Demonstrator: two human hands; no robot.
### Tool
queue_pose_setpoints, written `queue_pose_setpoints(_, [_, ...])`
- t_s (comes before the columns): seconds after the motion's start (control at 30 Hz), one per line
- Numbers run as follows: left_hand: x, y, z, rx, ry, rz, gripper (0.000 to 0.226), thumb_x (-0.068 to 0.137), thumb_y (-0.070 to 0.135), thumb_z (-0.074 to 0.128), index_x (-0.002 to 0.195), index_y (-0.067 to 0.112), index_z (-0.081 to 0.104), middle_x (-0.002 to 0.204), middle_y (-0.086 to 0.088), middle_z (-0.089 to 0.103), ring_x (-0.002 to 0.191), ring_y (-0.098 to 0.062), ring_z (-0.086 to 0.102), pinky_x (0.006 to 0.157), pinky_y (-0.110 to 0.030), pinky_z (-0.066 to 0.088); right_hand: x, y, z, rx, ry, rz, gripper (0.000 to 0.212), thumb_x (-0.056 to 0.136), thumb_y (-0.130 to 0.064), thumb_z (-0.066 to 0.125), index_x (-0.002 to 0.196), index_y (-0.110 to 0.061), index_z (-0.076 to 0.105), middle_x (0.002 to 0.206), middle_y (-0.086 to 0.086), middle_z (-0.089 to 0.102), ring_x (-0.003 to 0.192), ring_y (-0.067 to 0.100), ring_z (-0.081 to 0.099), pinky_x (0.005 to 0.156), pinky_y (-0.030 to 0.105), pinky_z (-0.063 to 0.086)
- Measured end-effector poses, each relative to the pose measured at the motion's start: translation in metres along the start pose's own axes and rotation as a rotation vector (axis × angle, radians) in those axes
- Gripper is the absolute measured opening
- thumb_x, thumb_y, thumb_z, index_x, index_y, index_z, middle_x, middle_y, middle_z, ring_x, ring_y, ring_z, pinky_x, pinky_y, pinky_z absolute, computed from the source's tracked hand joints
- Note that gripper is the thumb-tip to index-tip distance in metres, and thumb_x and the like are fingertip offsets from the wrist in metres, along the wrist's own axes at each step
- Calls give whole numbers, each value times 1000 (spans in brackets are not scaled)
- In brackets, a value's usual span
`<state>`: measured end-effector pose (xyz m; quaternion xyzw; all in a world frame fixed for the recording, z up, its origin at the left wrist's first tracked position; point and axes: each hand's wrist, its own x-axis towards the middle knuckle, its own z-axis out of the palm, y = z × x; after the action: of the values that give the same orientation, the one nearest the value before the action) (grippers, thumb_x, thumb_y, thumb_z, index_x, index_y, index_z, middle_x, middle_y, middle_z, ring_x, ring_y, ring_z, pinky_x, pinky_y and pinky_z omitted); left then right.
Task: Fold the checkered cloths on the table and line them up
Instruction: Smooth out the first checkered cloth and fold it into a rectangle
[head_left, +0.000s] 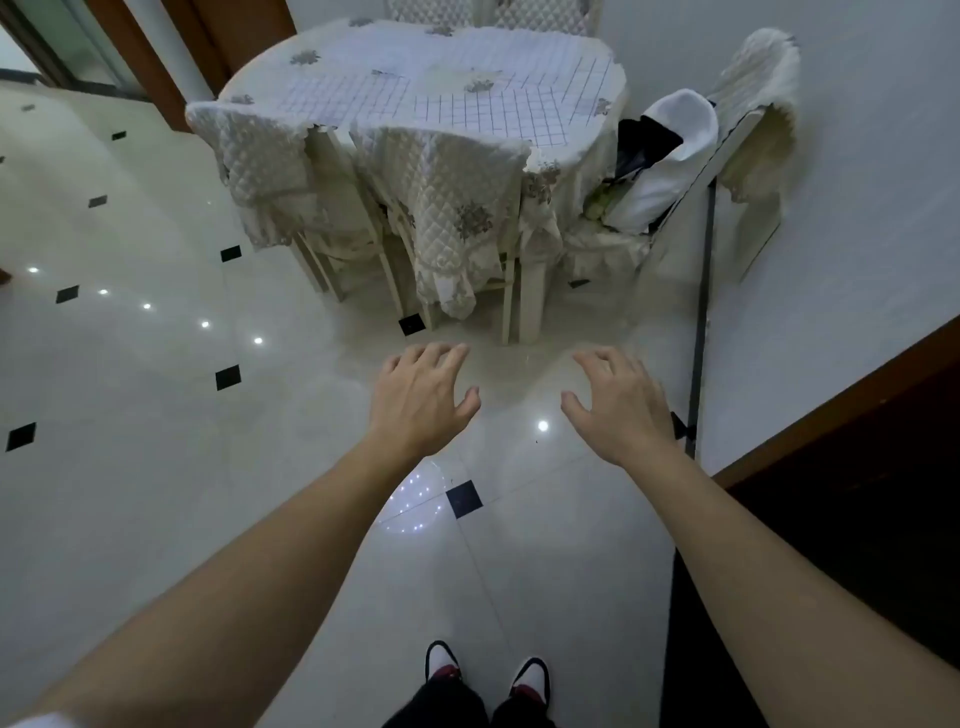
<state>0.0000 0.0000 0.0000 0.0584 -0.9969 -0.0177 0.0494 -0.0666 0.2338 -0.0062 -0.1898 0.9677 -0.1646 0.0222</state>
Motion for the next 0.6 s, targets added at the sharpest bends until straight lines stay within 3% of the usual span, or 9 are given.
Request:
queue_pose_setpoints(0.33, [60,-15,13,-4,17,-32,56,95,54,42,142,24,46,138,0,57,125,-25,51,100,-40,41,67,9,6,0,-24,-20,52,93,-42,53,141,-23,46,140,2,48,128,22,44,103,46,41])
queue_pose_setpoints(0.6, [169,-57,27,-58,64,-96,55,92,56,43,137,25,51,132,2,60,118,-23,54,93,-40,44,182,-4,13,-45,-34,-46,54,93,-45,53,142,-24,45,138,0,48,128,22,43,104,44,40])
